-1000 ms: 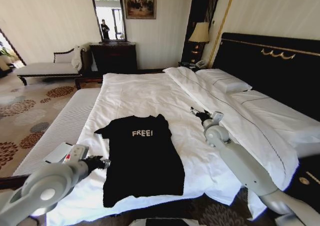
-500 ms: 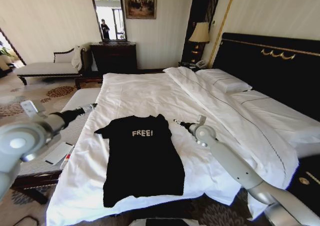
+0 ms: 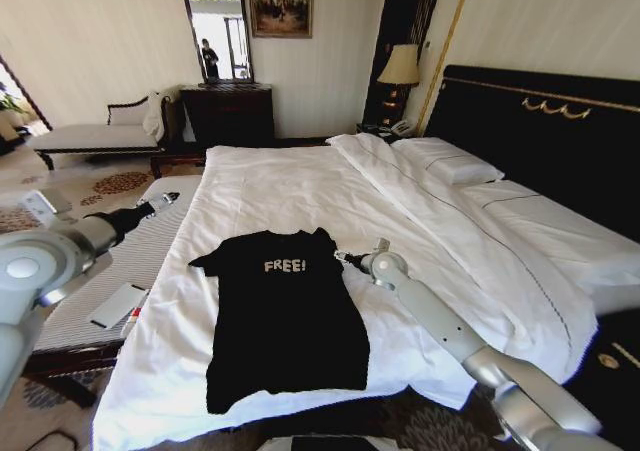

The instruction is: Fold the clothes on the bed.

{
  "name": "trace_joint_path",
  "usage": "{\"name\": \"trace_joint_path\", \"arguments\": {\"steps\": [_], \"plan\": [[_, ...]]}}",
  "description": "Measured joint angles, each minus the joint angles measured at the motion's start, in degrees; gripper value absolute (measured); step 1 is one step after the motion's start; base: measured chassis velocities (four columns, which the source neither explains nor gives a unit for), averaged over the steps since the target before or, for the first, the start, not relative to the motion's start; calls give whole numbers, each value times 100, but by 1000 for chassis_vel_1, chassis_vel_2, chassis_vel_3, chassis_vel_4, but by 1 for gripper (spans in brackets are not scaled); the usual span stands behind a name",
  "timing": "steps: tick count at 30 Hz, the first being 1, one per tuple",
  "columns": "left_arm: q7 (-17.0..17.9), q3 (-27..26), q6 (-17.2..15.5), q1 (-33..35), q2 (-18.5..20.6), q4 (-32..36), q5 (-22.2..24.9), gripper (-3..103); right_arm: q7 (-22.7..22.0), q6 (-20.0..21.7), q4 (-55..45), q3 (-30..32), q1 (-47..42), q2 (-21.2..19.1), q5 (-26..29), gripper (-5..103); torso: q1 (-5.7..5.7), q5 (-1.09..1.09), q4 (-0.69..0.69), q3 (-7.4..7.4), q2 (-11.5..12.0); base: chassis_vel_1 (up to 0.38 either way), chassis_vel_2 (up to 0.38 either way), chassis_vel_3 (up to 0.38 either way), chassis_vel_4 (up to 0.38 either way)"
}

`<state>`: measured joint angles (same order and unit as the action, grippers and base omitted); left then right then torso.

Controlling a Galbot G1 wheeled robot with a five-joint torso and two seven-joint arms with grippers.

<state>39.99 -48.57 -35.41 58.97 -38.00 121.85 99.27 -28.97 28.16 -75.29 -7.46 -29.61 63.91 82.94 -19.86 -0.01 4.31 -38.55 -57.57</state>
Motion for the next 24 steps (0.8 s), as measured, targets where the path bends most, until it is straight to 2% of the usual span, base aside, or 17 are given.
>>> {"name": "trace_joint_path", "arguments": {"steps": [5,8,10,11,13,14,17,20,23,24], "plan": [[-84,29,-5,23,-41,-80,-101,100,71,-56,282,-5,84,230,-75,101,0,0,2,0,0,0,0,0,0],[-185,49,-4,34,-49,-183,-212,100,115,-204,415,19,143,345,-101,86,0,1,0,0,0,0,0,0,0],[-224,60,-3,36,-54,-218,-248,100,135,-261,441,49,159,369,-115,86,0,1,-2,0,0,0,0,0,0],[-257,77,-2,37,-62,-245,-283,100,139,-291,451,84,165,374,-120,81,0,1,-2,0,0,0,0,0,0],[-292,119,1,26,-89,-282,-328,100,142,-308,462,130,167,363,-126,70,0,1,0,0,0,0,0,0,0],[-292,119,1,26,-89,-282,-328,100,142,-308,462,130,167,363,-126,70,0,1,0,0,0,0,0,0,0],[-322,174,8,-22,-119,-325,-381,100,144,-314,482,189,167,345,-144,54,0,1,2,0,0,0,0,0,0],[-334,189,13,-38,-124,-338,-400,100,145,-314,482,211,167,339,-146,48,0,1,1,0,0,0,0,0,0],[-384,200,40,-32,-125,-362,-475,100,142,-305,476,221,147,314,-213,32,0,1,0,0,0,0,0,0,0],[-384,200,40,-32,-125,-362,-475,100,142,-305,476,221,147,314,-213,32,0,1,0,0,0,0,0,0,0]]}}
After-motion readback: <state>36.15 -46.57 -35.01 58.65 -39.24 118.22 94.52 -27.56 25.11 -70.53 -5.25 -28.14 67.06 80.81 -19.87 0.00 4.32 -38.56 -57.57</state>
